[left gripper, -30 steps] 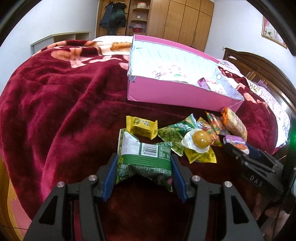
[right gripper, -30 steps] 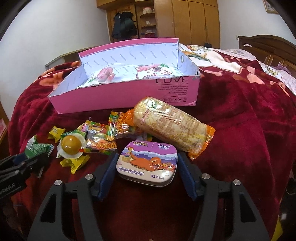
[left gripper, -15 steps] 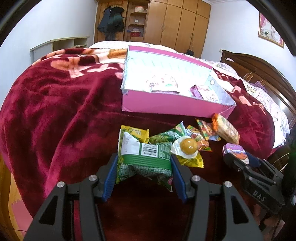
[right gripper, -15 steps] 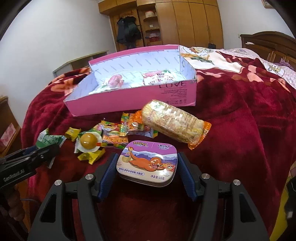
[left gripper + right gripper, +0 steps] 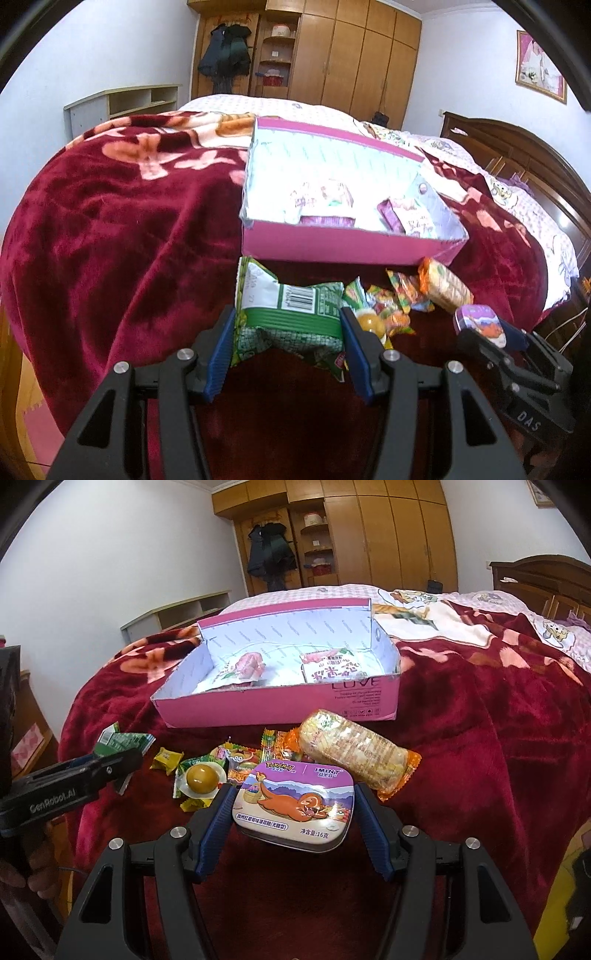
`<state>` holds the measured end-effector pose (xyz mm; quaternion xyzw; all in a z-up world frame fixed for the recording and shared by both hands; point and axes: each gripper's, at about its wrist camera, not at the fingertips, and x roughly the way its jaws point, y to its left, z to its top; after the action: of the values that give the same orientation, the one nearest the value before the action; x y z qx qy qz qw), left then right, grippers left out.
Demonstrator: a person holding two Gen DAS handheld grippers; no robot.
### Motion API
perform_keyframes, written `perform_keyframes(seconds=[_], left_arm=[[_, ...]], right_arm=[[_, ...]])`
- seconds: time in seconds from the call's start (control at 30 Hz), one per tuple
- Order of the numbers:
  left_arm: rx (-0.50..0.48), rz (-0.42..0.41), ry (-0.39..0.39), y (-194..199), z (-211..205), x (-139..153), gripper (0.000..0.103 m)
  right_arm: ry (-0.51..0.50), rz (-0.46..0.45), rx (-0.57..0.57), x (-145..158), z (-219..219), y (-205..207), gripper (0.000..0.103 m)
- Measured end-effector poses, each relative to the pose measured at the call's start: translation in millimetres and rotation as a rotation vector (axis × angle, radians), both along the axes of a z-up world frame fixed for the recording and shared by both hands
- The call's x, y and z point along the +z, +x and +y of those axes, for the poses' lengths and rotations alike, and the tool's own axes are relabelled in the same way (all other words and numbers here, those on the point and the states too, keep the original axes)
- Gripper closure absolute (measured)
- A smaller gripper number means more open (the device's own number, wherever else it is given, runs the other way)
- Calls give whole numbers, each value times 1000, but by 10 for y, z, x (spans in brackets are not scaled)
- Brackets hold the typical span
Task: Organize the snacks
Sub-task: 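Carry the green bag and the tin over the box and lower them inside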
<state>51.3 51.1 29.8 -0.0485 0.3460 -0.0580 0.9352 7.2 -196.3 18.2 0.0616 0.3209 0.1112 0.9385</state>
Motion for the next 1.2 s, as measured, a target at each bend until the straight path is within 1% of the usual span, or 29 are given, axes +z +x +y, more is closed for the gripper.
perform_keyframes(seconds=[0.3, 0.5, 0.67, 0.8, 1.03, 1.2], left_arm=[[9, -39, 16, 220, -49, 204, 46], [-8, -60, 29, 411, -120, 295, 46], [-22, -56, 40, 603, -221, 310, 46], [-30, -59, 46, 735, -299, 321, 46], [-21, -42, 54, 942, -365, 270, 46], [-16, -19, 58, 1103, -377, 210, 46]], right_arm=[[8, -27, 13, 139, -37, 51, 38], [5, -33, 14, 201, -83, 133, 38], [14, -30, 6, 233, -149, 233, 38], [5, -47, 8, 306, -173, 305, 37], [10, -73, 16, 397, -175, 446, 38], [-8, -91, -3, 453, -175, 583, 38]])
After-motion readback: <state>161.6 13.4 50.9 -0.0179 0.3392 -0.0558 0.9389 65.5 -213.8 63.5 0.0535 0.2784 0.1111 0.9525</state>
